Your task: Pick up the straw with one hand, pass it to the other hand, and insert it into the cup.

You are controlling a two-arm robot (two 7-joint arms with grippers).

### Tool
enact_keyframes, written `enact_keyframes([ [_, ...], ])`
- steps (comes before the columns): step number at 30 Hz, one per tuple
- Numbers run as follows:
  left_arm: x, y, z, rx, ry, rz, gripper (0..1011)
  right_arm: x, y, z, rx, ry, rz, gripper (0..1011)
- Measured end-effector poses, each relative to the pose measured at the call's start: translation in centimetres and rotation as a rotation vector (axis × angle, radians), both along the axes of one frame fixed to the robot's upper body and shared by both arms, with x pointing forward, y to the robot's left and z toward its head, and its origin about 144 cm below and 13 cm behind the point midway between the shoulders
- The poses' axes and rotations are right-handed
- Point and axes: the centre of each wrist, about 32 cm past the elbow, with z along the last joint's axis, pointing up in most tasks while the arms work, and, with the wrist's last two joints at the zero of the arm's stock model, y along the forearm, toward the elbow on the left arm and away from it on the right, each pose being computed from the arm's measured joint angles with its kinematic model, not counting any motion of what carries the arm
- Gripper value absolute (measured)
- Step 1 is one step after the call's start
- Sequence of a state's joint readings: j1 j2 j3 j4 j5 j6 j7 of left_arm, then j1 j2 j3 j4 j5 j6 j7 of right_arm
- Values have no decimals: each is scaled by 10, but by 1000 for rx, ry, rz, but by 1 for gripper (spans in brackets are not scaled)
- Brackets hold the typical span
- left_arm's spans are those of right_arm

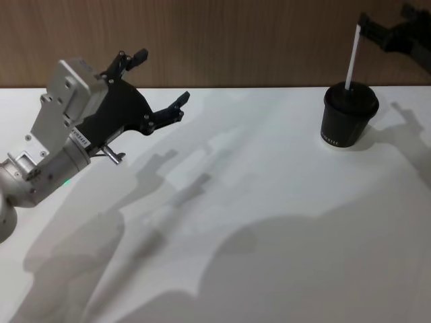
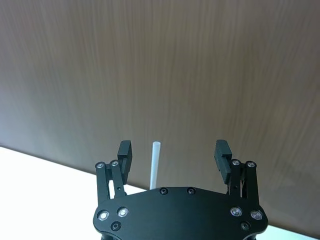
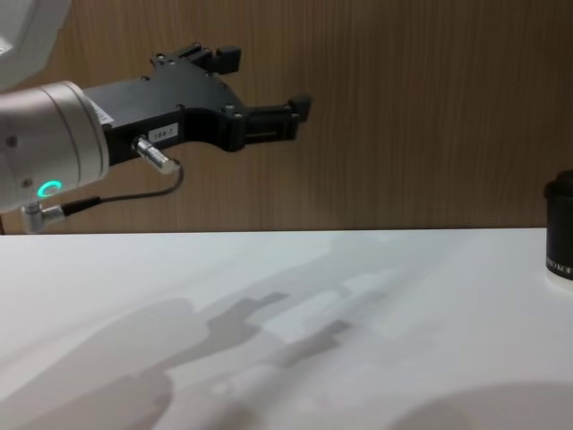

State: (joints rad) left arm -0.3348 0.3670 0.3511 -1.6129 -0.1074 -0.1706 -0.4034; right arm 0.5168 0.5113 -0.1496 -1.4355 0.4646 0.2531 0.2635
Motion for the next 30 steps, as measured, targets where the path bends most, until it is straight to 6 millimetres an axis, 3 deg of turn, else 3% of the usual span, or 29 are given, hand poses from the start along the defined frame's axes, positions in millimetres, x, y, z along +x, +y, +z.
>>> enact_keyframes([
  [14,19,-23,-1,-44,38,31,1003,-19,2,-17,-53,-97,-42,1001],
  [30,40,-39,-4,-57,13,63,1003,-31,11,-34,-41,-119,33,1001],
])
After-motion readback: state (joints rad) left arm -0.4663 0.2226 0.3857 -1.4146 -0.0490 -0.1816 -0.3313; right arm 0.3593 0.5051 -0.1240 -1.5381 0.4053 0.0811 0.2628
